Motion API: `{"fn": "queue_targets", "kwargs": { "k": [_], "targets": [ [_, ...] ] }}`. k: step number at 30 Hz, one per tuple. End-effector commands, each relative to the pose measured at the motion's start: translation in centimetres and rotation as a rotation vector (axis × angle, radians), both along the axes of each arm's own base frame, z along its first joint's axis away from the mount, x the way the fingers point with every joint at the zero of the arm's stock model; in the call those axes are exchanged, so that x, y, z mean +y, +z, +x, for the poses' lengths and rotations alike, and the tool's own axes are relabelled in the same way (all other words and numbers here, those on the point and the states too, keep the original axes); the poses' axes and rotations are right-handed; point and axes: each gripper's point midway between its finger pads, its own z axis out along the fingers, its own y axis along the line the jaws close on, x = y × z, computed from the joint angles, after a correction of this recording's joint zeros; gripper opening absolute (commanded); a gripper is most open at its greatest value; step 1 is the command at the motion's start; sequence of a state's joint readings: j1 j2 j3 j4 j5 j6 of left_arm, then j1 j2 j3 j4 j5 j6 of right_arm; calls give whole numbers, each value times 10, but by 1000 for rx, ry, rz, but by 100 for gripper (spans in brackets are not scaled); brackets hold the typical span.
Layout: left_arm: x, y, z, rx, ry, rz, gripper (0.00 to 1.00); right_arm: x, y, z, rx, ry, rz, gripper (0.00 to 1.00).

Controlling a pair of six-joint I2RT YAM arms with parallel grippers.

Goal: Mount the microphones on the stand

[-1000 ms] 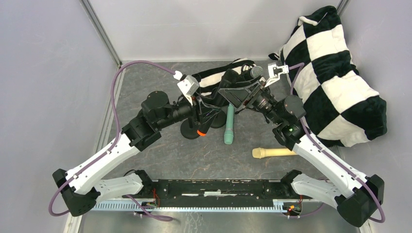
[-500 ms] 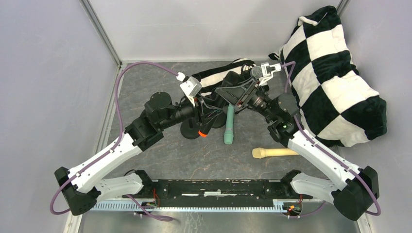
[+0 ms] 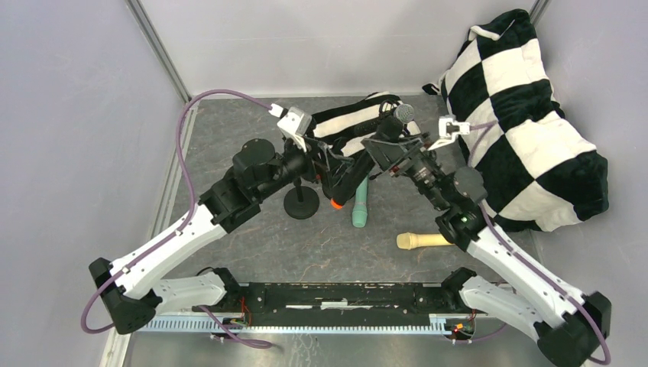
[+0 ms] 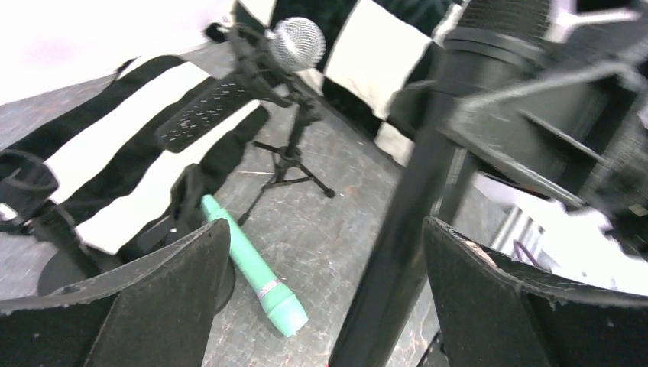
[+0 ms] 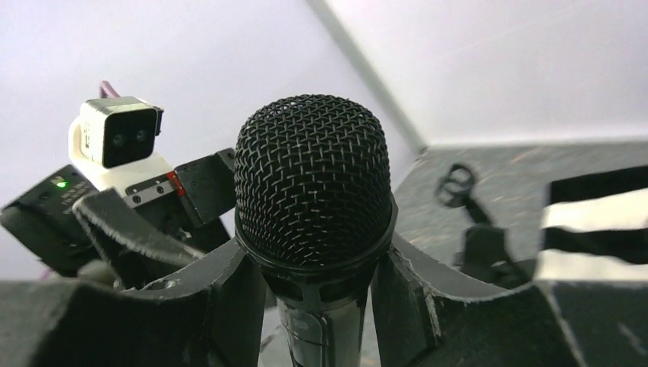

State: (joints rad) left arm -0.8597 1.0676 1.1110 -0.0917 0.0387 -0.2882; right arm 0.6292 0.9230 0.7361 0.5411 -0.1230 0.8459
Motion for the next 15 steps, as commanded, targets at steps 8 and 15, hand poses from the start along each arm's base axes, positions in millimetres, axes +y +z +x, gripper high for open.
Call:
{"fn": "queue_targets", "kwargs": {
  "k": [8,15],
  "targets": [
    [18,-15,65,162,378,51,100,-110,-6,3,-109,-546,-301,0],
    [24,-71,89,59,352,444,100,-125,-12,-8,-136,-582,-421,0]
  ]
}}
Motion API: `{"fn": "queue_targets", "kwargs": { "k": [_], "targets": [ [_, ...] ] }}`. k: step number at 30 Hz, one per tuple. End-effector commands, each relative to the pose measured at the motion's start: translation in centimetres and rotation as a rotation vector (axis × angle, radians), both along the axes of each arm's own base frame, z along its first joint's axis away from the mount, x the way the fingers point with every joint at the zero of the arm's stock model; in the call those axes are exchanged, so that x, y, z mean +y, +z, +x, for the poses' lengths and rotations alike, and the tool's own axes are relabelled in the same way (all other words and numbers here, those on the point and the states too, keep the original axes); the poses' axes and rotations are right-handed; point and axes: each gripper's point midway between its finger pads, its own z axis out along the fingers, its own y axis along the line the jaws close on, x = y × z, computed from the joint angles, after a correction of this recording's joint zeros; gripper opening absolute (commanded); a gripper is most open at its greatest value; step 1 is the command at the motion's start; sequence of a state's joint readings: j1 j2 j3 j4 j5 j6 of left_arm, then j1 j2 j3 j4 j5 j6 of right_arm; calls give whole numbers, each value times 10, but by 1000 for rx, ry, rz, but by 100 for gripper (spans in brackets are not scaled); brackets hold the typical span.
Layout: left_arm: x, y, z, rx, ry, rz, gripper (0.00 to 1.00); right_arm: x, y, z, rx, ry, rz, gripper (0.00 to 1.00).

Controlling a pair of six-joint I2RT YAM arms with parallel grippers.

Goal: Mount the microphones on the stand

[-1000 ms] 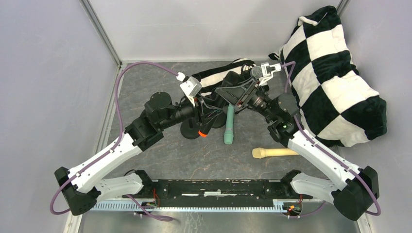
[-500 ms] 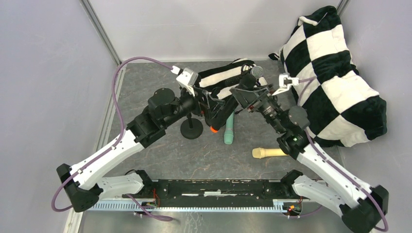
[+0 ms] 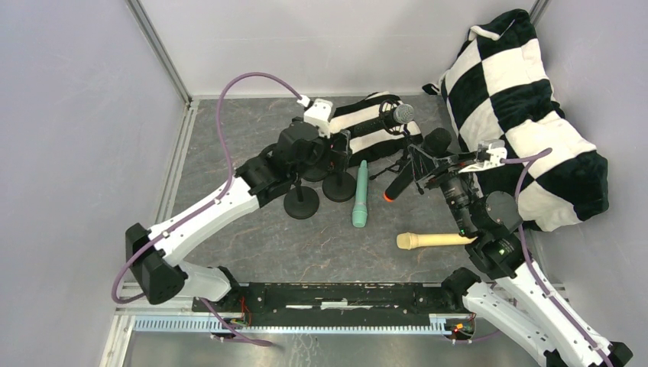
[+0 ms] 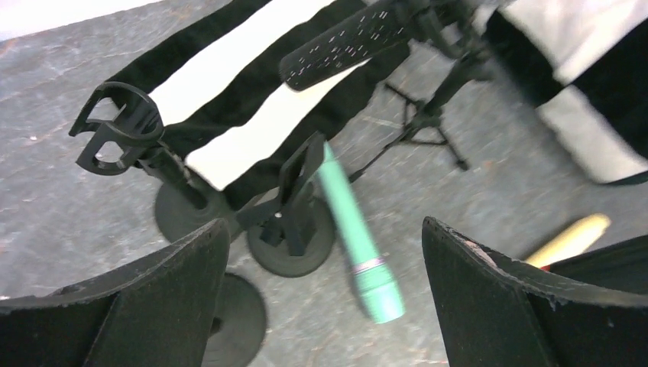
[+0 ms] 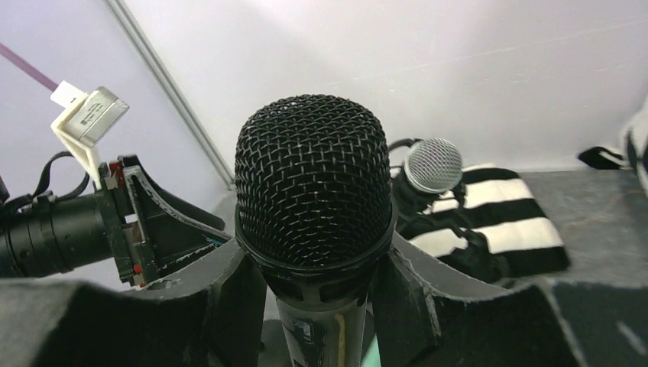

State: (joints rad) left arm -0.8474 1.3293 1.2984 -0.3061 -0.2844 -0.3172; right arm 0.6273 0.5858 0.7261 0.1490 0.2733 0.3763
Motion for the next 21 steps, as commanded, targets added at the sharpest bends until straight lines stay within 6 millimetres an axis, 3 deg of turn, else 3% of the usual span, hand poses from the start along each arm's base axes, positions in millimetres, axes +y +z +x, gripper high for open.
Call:
{"fn": "queue_targets", "kwargs": {
  "k": [1,6,10,14,21],
  "targets": [
    [17,-16,21,-65,-13,253,100,-15,-3,-2,-11,-69,-115,0],
    [23,-28,44,-69,-58,278,99,-12,-3,-7,-17,-39,-155,0],
    [18,-28,55,-78,-158,241,92,-10,-4,-9,-19,-20,-169,0],
    [3,-32,54,-92,-298,257,84,-10,-6,-9,-17,-20,-185,0],
    [-10,-49,53,-72,-392,282,73,-10,-12,-7,-5,-24,-198,0]
  ]
}}
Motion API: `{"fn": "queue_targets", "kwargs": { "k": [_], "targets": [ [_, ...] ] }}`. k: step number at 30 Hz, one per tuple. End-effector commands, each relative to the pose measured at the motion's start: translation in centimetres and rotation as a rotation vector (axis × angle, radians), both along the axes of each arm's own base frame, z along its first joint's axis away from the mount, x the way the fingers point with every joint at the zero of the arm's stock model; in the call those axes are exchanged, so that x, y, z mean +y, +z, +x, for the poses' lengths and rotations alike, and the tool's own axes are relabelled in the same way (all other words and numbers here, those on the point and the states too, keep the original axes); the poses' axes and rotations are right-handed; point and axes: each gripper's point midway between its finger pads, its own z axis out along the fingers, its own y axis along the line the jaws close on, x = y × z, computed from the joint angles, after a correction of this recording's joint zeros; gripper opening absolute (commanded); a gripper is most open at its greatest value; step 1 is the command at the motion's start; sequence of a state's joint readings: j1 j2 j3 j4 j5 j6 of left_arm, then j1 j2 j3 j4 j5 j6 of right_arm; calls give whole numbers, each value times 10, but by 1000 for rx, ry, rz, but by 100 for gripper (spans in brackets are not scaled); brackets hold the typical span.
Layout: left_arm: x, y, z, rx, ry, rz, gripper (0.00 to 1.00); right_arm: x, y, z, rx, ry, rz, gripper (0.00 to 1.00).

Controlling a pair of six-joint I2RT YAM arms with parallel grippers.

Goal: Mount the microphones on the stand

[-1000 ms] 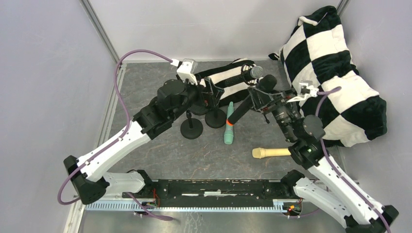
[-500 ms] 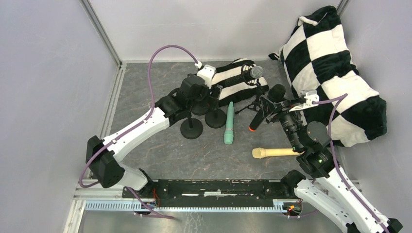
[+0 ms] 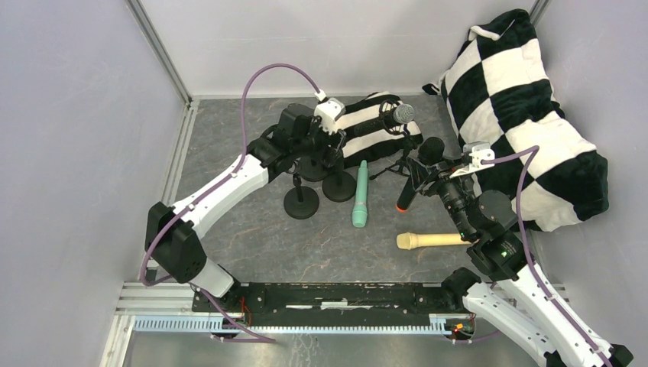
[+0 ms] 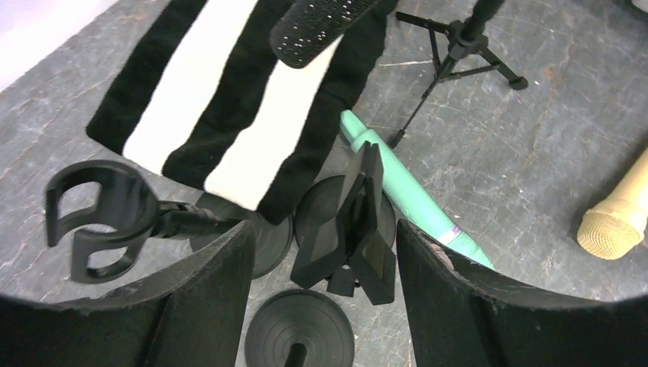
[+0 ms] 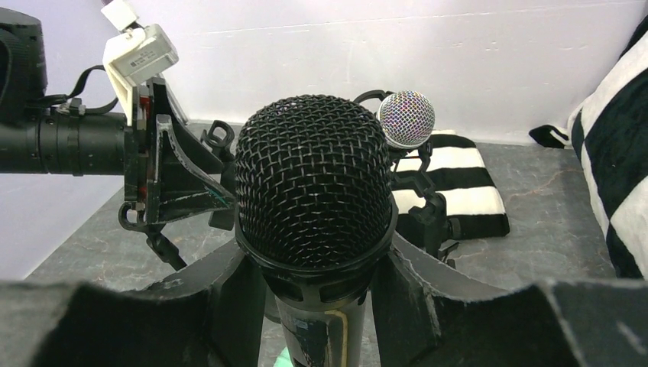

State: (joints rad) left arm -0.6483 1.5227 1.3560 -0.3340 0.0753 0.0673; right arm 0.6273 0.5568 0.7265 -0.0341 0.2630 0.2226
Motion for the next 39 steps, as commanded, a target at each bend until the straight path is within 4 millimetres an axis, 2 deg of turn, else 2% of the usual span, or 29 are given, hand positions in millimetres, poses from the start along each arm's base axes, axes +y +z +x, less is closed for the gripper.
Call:
{"fn": "queue_targets", "kwargs": {
  "k": [1,3,7,13,14,26,35,37,39],
  "targets": [
    [-19,11,3,-51,-121,-7,71,-2,27,-5,-75,7,30,0],
    [-21,3,5,-34,-125,11,62,-2,27,-4,-74,7,25,0],
    [-24,-8,8,-2,-129,34,35,-4,25,-4,-74,-2,15,0],
    [-31,-4,-3,15,-181,-9,4,-4,22,-3,-72,-6,0,0],
    [-32,-1,-6,14,-187,-18,2,-4,22,-3,-75,-6,-3,0],
    [-55,6,-77,84,-390,-134,2,-5,16,0,-63,-21,-20,0],
    [-65,5,-98,104,-474,-90,2,-2,16,2,-57,-13,-18,0],
    [-61,-3,-96,107,-450,-66,10,-2,16,2,-57,-13,-20,0],
    [-57,-12,-94,111,-424,-42,24,-2,15,3,-55,-12,-27,0]
  ]
}}
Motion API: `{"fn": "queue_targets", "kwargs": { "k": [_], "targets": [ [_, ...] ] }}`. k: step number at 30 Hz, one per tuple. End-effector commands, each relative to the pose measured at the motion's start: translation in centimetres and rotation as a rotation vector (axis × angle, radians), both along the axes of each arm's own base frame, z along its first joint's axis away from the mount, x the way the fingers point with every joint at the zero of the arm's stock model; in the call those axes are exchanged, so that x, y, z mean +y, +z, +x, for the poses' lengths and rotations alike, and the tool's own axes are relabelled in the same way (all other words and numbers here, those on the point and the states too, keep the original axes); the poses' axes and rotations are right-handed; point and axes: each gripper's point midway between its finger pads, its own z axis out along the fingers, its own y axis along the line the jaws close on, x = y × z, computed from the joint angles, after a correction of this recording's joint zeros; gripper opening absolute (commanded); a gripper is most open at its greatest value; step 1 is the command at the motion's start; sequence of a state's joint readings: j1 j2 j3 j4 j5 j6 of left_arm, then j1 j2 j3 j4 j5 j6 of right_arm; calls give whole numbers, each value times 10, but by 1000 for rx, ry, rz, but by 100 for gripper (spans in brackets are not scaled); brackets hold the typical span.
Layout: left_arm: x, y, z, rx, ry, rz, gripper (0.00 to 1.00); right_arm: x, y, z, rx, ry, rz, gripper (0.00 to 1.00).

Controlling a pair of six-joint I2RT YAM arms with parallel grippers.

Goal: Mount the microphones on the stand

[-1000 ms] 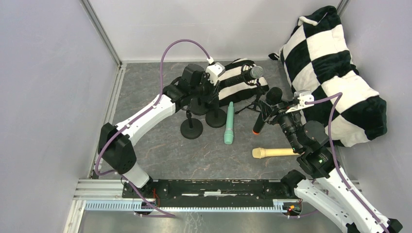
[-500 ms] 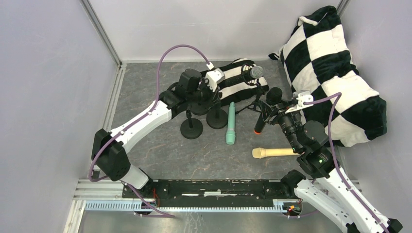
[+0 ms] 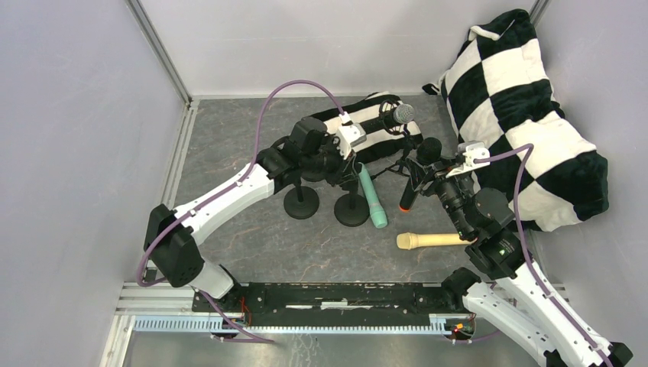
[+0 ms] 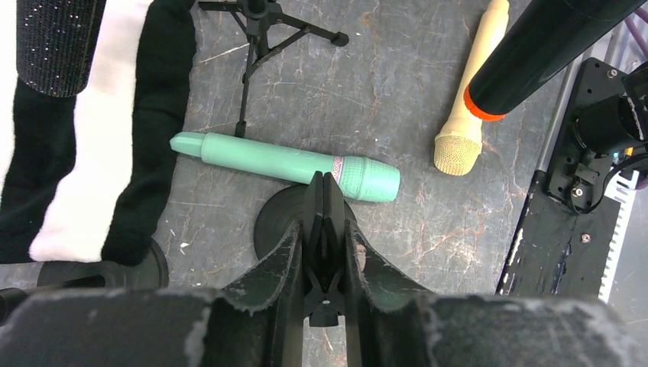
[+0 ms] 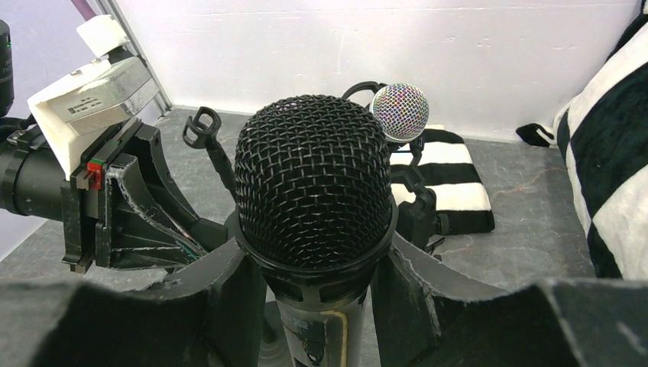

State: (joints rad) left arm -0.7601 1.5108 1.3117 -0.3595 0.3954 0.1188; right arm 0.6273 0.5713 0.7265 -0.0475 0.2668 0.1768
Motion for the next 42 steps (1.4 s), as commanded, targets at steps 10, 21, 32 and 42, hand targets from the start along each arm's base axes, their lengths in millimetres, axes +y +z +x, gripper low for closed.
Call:
{"fn": "queue_targets", "kwargs": {
  "k": [10,21,32,42],
  "targets": [
    [13,-9,-1,-68,62,-22,85,7,26,1,-63,31,13,0],
    [14,22,-3,-254,122,-342,86,37,27,8,-157,154,-88,0],
    [14,15,-7,-348,120,-513,87,76,28,26,-274,294,-335,4],
    [22,17,-8,-440,152,-653,81,100,39,27,-420,394,-435,0]
  ]
}}
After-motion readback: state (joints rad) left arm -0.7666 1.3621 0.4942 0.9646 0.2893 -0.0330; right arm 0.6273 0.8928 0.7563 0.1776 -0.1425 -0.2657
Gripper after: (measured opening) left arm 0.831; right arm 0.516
